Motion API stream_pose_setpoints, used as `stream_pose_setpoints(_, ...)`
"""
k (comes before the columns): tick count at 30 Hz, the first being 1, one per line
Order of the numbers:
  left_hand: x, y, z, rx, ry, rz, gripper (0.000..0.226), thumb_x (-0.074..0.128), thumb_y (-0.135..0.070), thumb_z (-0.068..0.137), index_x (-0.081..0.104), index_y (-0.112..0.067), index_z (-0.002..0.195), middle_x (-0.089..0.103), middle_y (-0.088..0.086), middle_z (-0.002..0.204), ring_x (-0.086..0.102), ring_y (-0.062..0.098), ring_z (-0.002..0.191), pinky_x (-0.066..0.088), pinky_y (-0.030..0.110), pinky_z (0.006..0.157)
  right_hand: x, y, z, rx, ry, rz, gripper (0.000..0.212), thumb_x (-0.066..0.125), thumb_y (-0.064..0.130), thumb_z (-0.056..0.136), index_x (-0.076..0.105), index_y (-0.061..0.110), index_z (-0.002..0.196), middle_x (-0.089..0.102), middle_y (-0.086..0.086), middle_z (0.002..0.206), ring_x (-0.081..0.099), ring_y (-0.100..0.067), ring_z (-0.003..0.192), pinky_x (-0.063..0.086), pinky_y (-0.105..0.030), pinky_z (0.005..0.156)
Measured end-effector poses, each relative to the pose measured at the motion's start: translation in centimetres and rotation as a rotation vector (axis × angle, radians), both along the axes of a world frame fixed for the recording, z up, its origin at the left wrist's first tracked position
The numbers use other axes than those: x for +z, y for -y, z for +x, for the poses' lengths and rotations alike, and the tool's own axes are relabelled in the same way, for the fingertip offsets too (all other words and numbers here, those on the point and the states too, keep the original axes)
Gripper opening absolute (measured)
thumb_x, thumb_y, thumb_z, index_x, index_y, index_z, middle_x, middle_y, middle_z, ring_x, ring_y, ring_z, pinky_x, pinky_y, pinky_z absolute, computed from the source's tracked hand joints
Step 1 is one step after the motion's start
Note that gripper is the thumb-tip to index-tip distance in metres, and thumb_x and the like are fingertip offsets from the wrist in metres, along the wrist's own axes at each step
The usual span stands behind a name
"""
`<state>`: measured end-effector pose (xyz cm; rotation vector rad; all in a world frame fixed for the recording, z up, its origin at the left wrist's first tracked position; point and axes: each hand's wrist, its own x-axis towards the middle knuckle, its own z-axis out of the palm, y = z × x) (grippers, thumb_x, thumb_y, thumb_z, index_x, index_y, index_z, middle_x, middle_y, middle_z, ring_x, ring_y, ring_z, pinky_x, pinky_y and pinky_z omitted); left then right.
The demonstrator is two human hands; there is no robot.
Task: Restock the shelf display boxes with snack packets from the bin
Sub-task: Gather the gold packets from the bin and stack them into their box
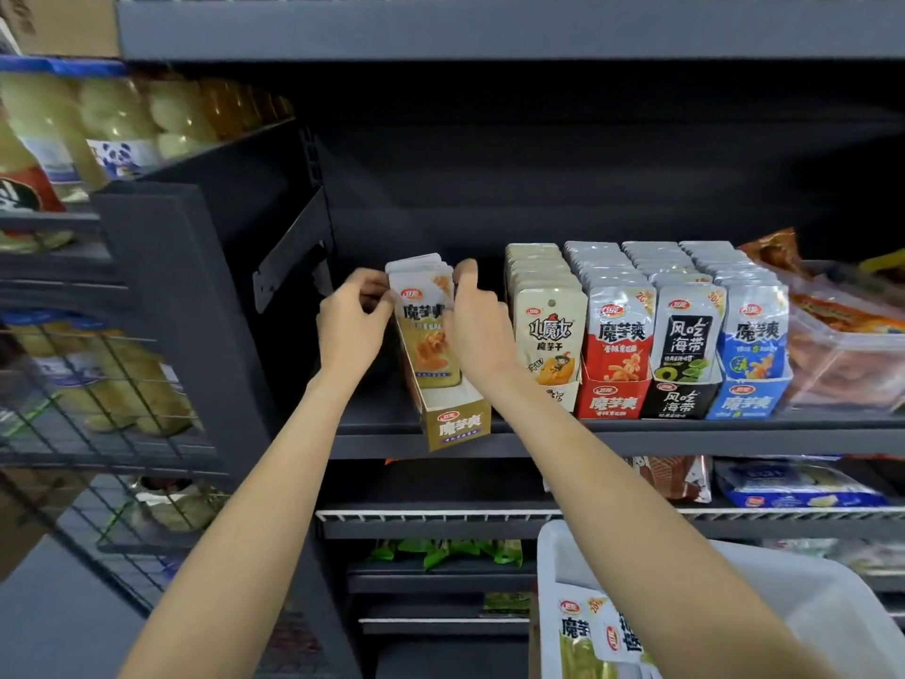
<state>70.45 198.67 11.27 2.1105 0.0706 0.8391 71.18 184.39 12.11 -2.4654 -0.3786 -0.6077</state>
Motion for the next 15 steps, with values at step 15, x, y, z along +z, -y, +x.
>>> stream_pose_setpoints(15,-1.8,5.9,-7.6,-0.043,0.372,0.072,0.015,0.054,-0.024,0.092,0.06,-0.012,0.097,0.058,-0.011,0.092,0.056,0.012,0.084,0.046,0.028,0.07,-2.5,7.1,-8.4,0.319,0.052,0.346,0.027,0.054,0.006,0.092,0.059,0.011,0.118,0.058,0.001,0.114,0.055,-0.005,0.104,0.043,-0.013,0.09)
